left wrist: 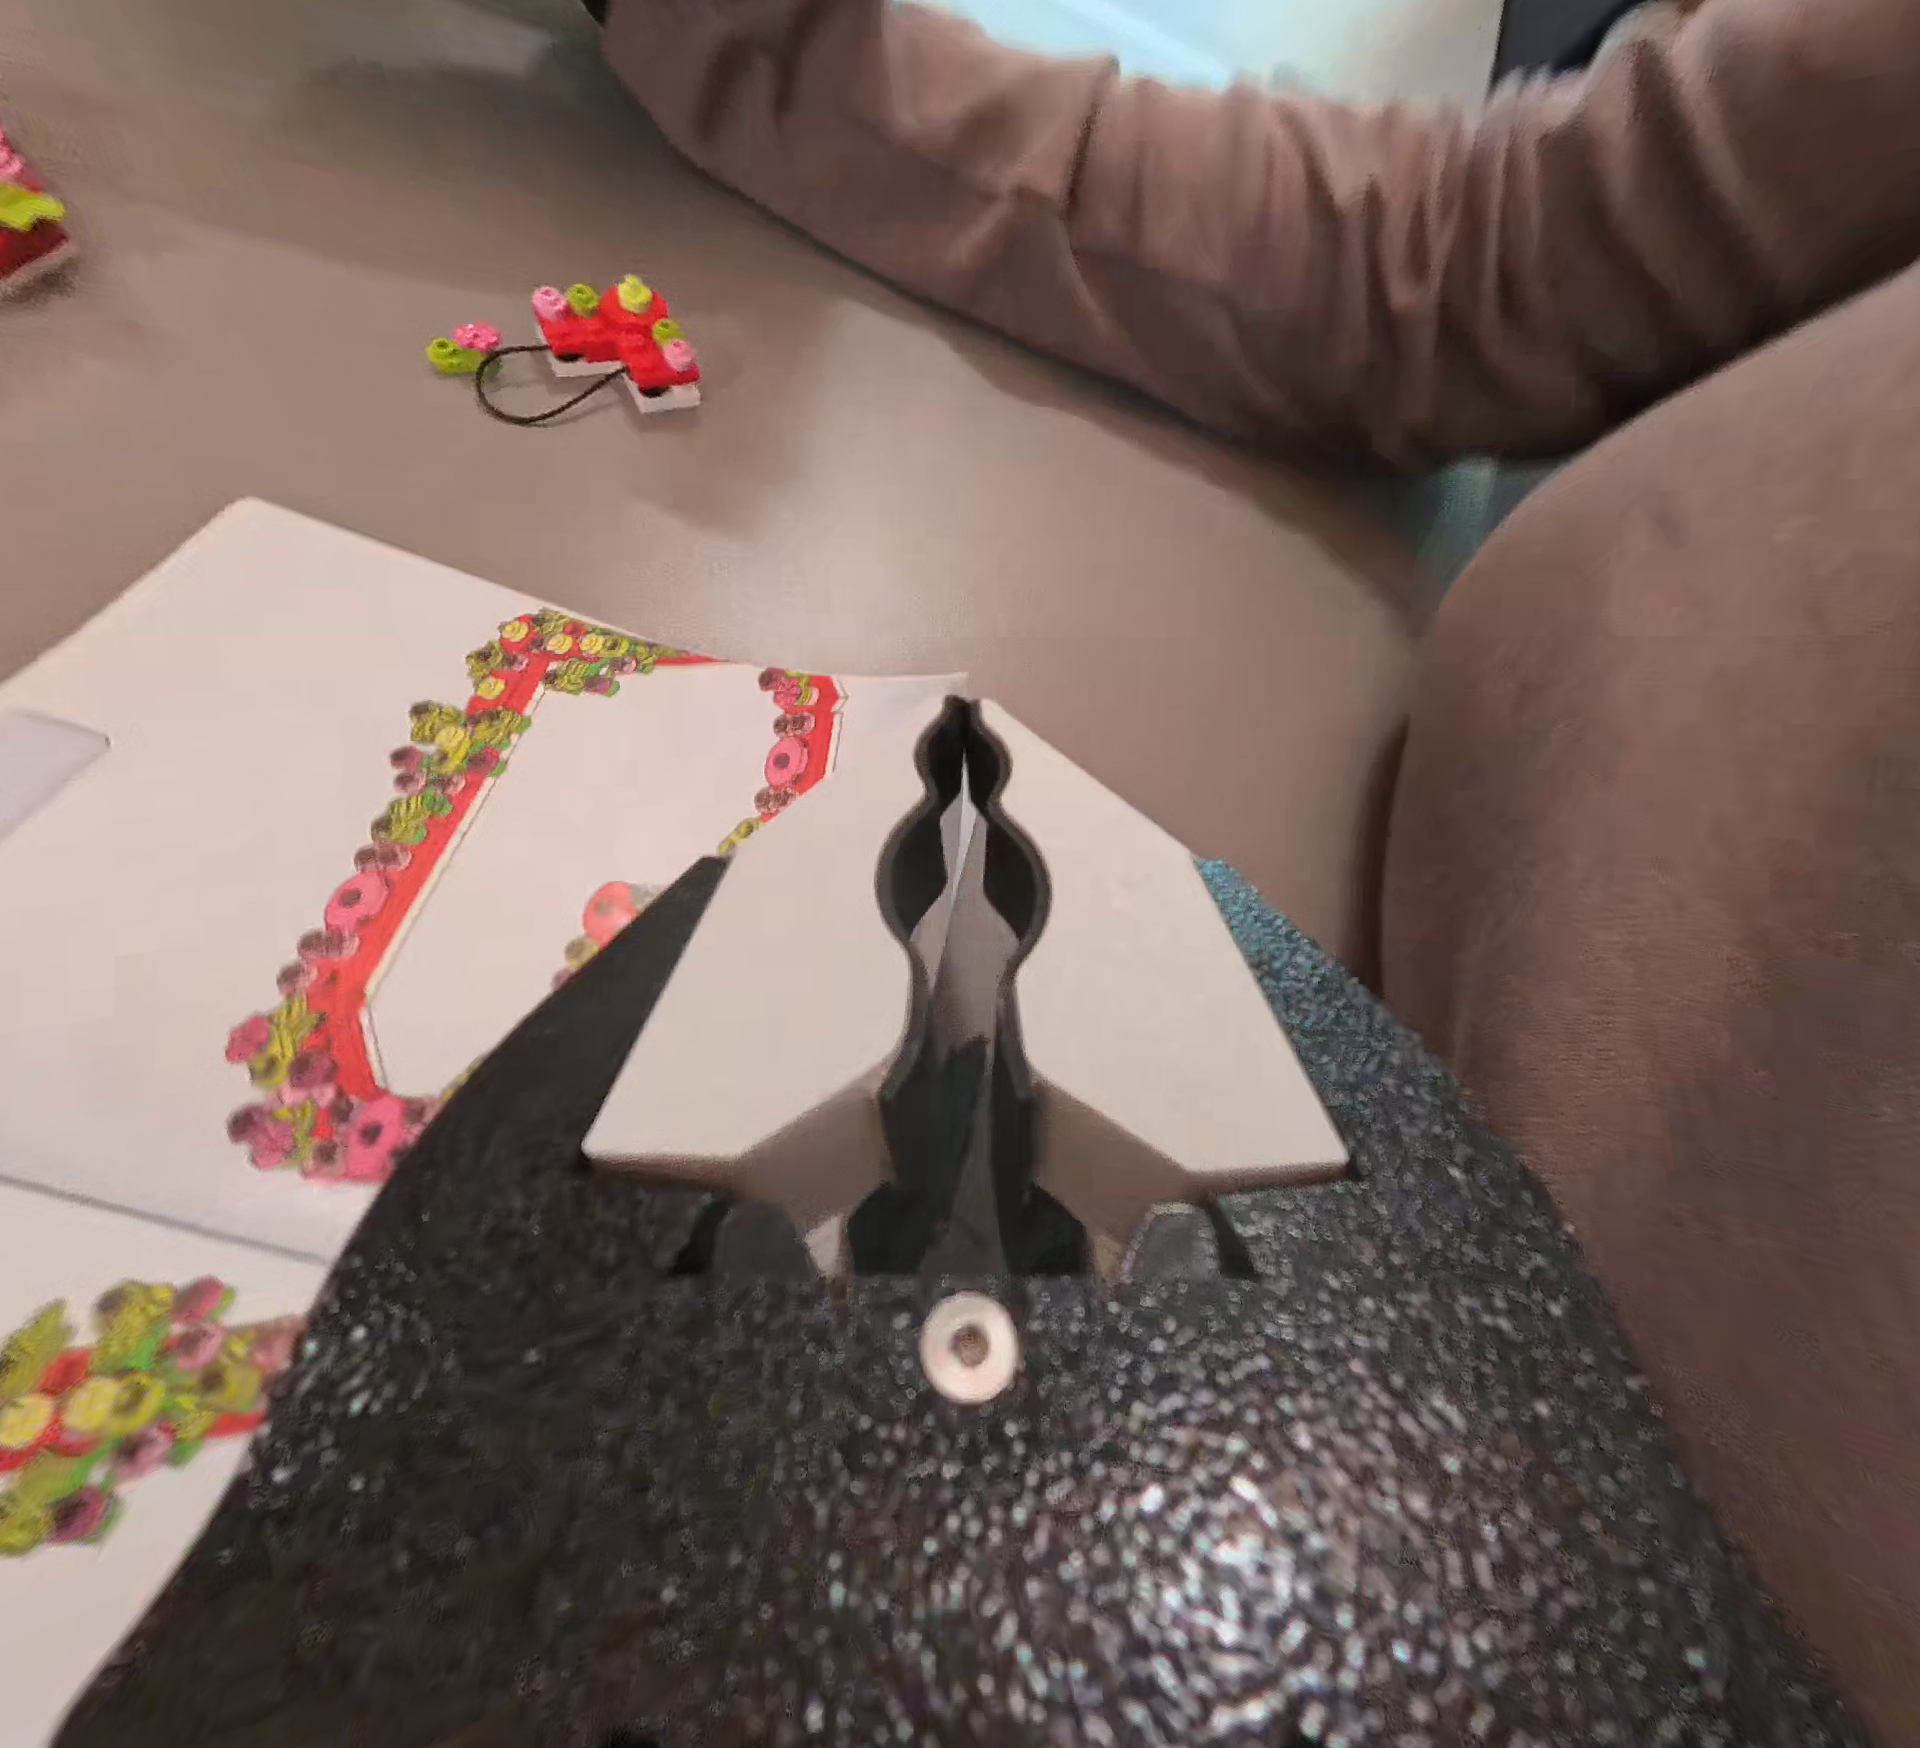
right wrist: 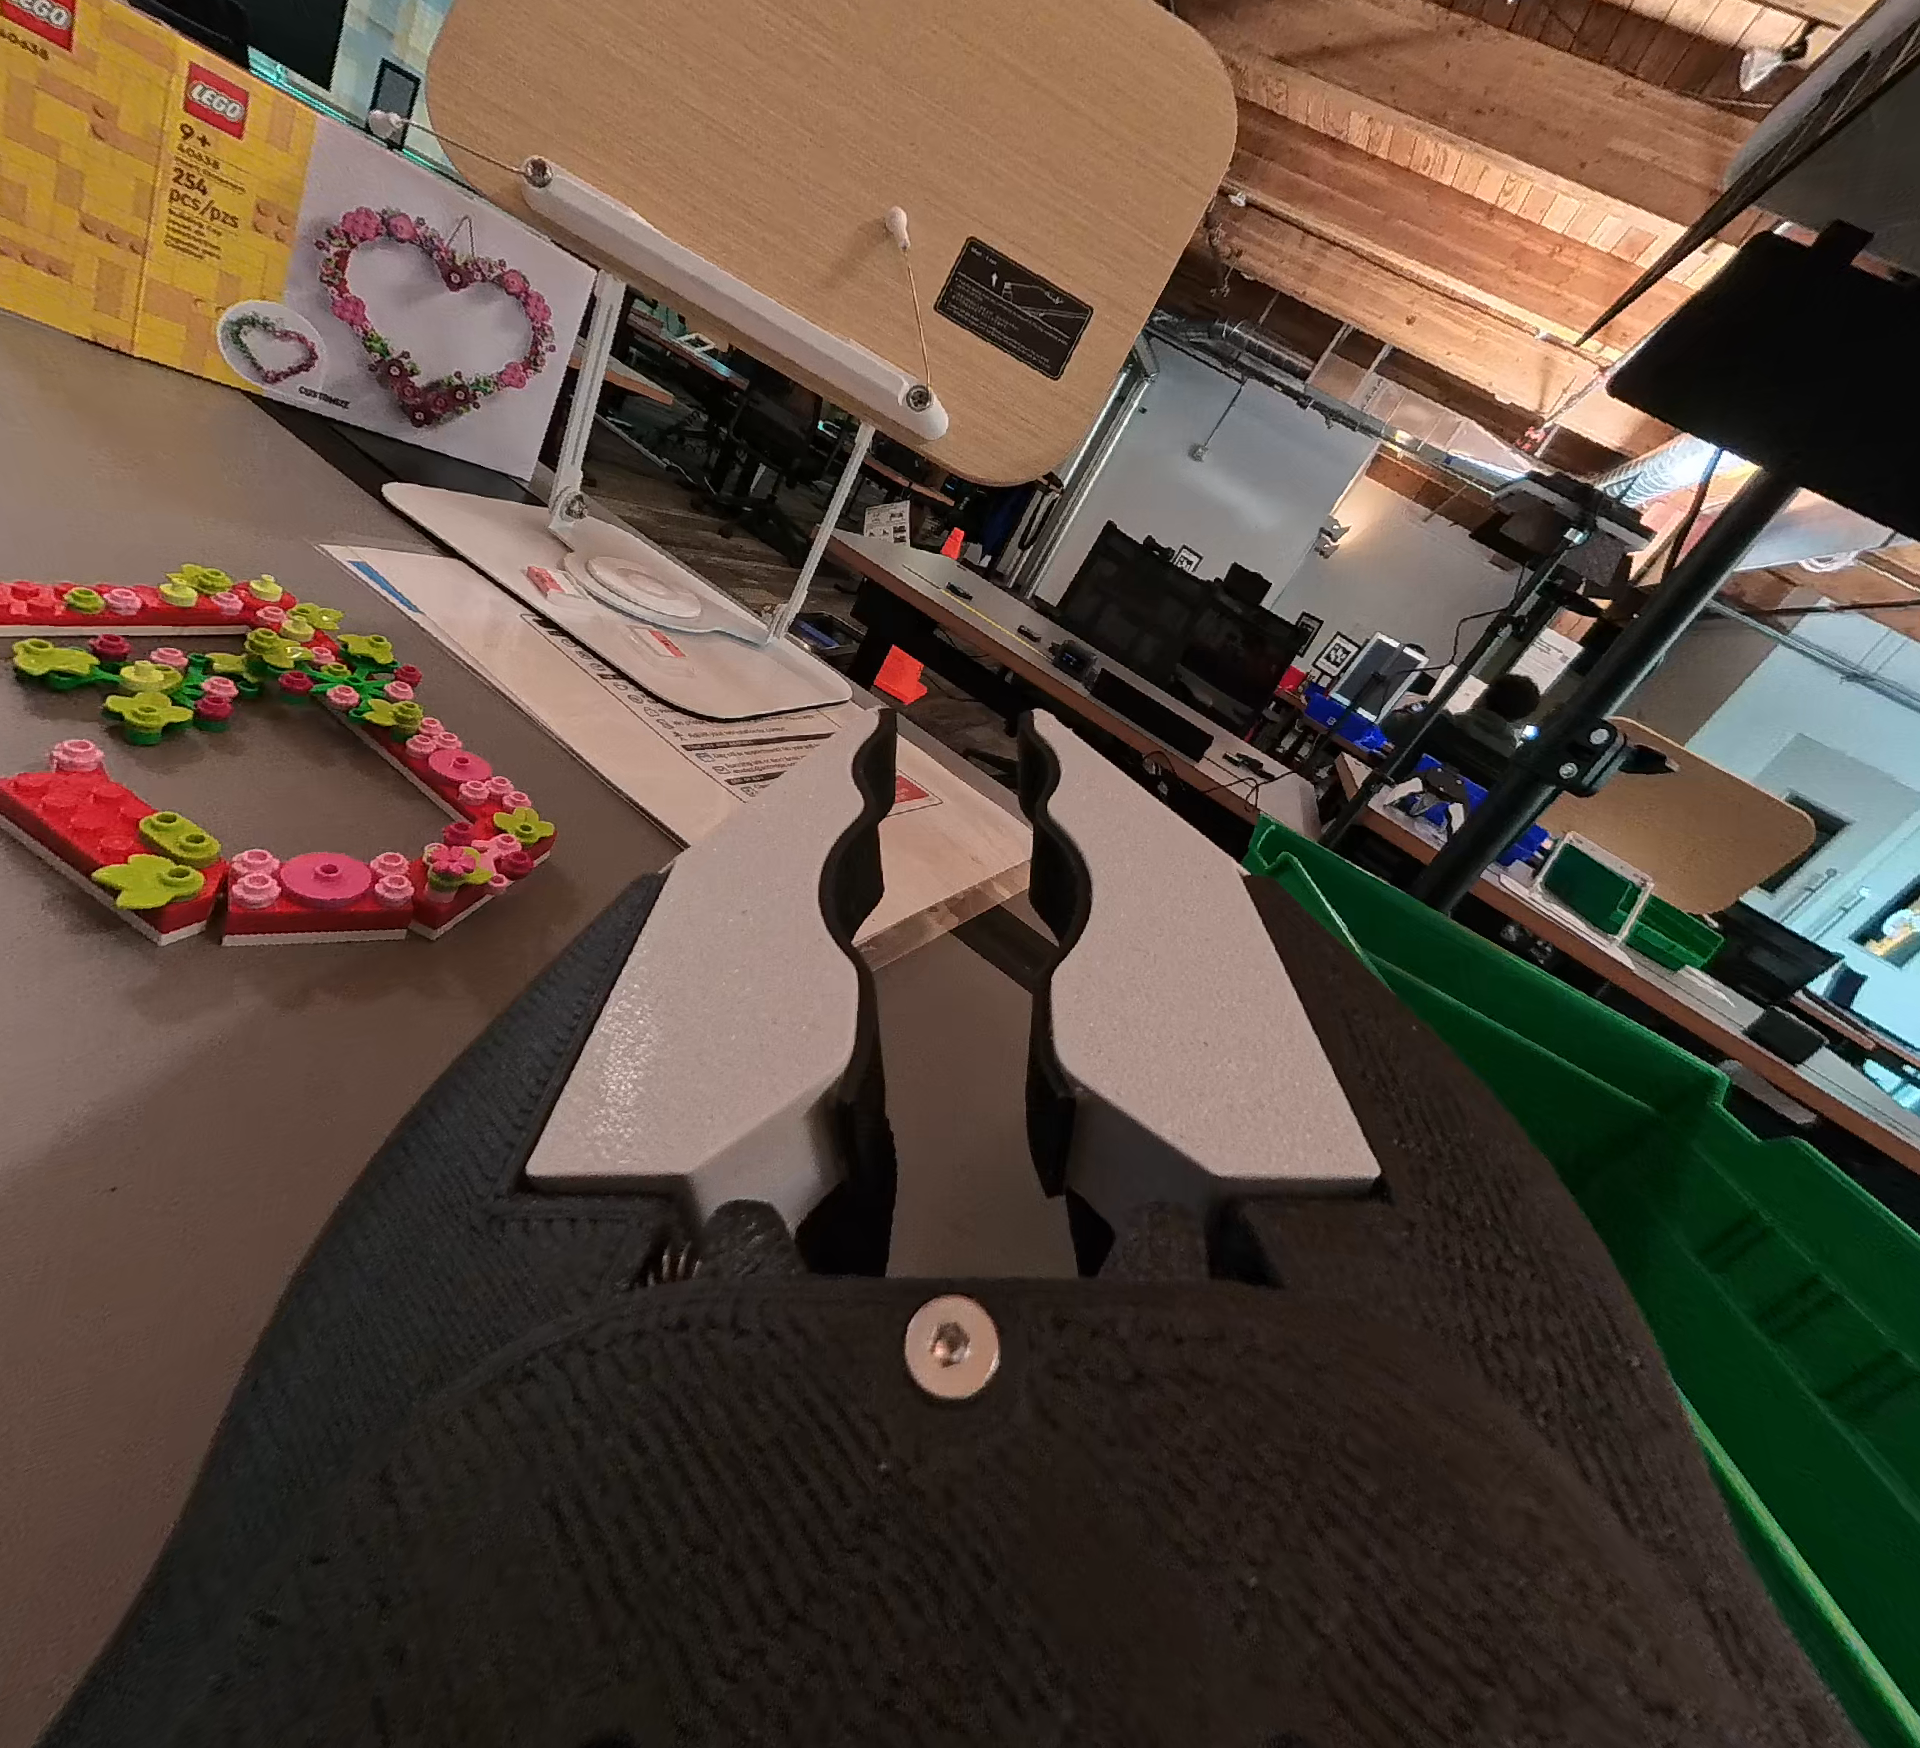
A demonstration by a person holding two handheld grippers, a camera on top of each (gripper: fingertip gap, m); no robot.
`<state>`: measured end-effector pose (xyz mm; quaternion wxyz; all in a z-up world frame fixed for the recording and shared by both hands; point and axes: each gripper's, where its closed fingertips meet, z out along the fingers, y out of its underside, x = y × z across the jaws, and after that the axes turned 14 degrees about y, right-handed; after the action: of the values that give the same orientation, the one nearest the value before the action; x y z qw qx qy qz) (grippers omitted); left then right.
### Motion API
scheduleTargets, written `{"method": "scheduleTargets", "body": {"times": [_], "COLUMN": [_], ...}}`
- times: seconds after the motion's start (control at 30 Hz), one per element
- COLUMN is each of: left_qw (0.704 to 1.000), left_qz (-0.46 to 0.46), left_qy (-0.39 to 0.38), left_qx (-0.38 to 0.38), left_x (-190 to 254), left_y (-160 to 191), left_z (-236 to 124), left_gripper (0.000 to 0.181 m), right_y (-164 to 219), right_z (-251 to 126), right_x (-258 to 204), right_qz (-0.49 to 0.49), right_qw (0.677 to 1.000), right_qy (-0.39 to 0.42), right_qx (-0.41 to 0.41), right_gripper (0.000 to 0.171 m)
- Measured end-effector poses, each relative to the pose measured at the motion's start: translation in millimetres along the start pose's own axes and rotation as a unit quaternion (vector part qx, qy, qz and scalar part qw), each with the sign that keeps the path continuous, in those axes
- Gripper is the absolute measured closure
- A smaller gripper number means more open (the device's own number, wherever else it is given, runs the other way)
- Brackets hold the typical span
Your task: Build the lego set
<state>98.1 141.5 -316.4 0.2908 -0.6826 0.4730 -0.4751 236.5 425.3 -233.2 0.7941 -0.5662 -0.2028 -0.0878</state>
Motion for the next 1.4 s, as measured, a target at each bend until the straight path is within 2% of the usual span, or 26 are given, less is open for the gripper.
{"method": "scheduleTargets", "body": {"times": [0.03,0.2,0.3,0.37,0.4,0.47,0.53,0.6,0.67,0.73,0.9,1.27,1.4], "left_qw": [0.999,0.967,0.952,0.947,0.946,0.944,0.944,0.943,0.94,0.94,0.933,0.911,0.913], "left_qz": [-0.029,-0.144,-0.151,-0.141,-0.133,-0.118,-0.106,-0.099,-0.098,-0.102,-0.119,-0.161,-0.147], "left_qy": [0.016,0.108,0.126,0.125,0.12,0.11,0.099,0.098,0.104,0.115,0.143,0.196,0.175], "left_qx": [0.027,0.179,0.236,0.26,0.269,0.287,0.297,0.304,0.309,0.306,0.307,0.326,0.338], "left_x": [2,9,11,12,12,12,12,13,14,15,17,18,17], "left_y": [-4,-29,-38,-43,-45,-48,-50,-51,-53,-52,-51,-54,-57], "left_z": [-4,-30,-44,-53,-58,-68,-75,-79,-80,-77,-69,-65,-70], "left_gripper": [0.181,0.181,0.181,0.181,0.181,0.181,0.181,0.181,0.181,0.181,0.181,0.181,0.181], "right_y": [0,0,-7,-30,-47,-78,-95,-100,-98,-96,-86,-71,-70], "right_z": [0,0,-3,-16,-28,-63,-111,-162,-194,-210,-217,-217,-214], "right_x": [0,0,1,-3,-14,-53,-102,-145,-169,-184,-210,-221,-220], "right_qz": [0.0,-0.003,-0.004,0.033,0.062,0.097,0.069,0.022,-0.015,-0.053,-0.141,-0.174,-0.175], "right_qw": [1.0,1.0,1.0,0.999,0.996,0.986,0.968,0.932,0.906,0.894,0.876,0.868,0.871], "right_qy": [0.0,0.0,0.012,0.014,-0.01,-0.105,-0.226,-0.352,-0.418,-0.44,-0.452,-0.455,-0.451], "right_qx": [0.0,0.001,0.012,0.041,0.061,0.085,0.09,0.08,0.062,0.064,0.086,0.094,0.09], "right_gripper": [0.15,0.15,0.15,0.151,0.152,0.156,0.171,0.171,0.171,0.171,0.171,0.171,0.171]}}
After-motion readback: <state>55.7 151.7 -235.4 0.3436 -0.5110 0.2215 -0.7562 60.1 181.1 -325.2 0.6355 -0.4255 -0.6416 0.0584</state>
